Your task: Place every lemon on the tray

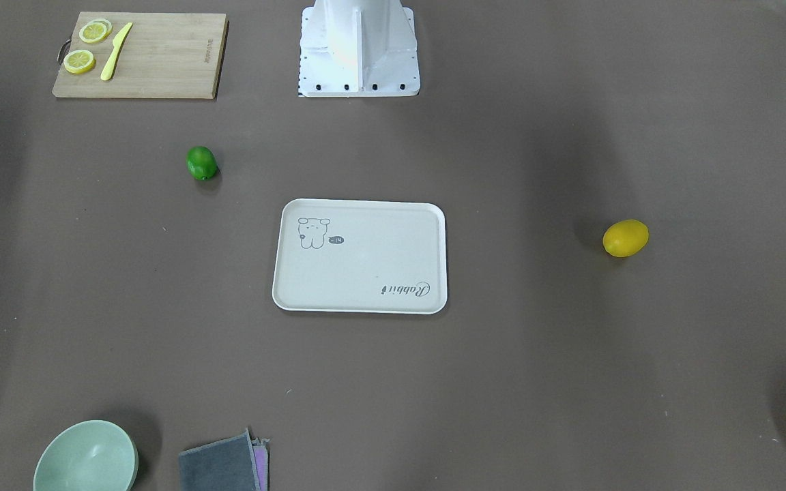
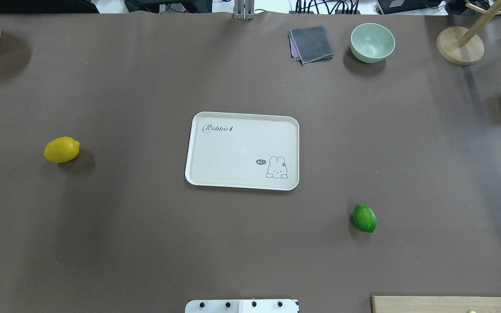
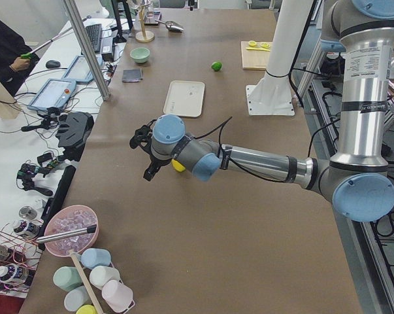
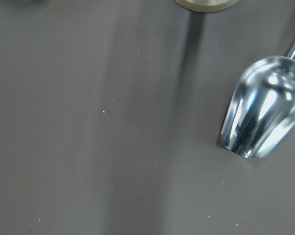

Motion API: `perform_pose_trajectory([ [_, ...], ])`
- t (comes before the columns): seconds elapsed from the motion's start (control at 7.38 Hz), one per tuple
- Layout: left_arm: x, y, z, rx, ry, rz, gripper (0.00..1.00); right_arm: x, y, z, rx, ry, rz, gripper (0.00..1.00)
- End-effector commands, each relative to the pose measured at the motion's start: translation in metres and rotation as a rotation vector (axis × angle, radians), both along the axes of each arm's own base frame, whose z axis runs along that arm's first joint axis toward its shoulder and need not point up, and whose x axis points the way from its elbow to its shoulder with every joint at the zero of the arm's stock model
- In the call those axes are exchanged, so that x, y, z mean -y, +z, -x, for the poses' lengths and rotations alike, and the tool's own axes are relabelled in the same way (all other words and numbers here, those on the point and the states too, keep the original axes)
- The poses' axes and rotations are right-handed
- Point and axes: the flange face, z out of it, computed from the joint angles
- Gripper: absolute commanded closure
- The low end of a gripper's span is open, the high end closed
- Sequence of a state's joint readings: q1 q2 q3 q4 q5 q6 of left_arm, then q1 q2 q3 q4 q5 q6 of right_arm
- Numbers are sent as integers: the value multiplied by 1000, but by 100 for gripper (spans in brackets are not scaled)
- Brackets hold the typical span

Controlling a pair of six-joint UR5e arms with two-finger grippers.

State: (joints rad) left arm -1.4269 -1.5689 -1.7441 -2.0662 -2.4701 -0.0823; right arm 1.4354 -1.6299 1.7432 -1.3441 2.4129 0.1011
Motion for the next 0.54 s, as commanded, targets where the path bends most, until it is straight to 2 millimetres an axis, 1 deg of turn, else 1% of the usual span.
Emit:
perform_pose_trajectory([
  [0.0, 6, -21, -49, -14, 90, -92, 2, 2, -17, 51, 40, -80, -22, 0],
  [0.14, 0, -20, -84, -27, 154, -132, 2, 9, -32, 64, 81, -107, -25, 0],
  [0.27, 4, -24, -108, -19, 182, -174, 2, 8, -35, 73, 89, -95, 3, 0],
  [0.41, 5, -27, -137, 28, 183, -210, 2, 9, -40, 79, 73, -81, -44, 0],
])
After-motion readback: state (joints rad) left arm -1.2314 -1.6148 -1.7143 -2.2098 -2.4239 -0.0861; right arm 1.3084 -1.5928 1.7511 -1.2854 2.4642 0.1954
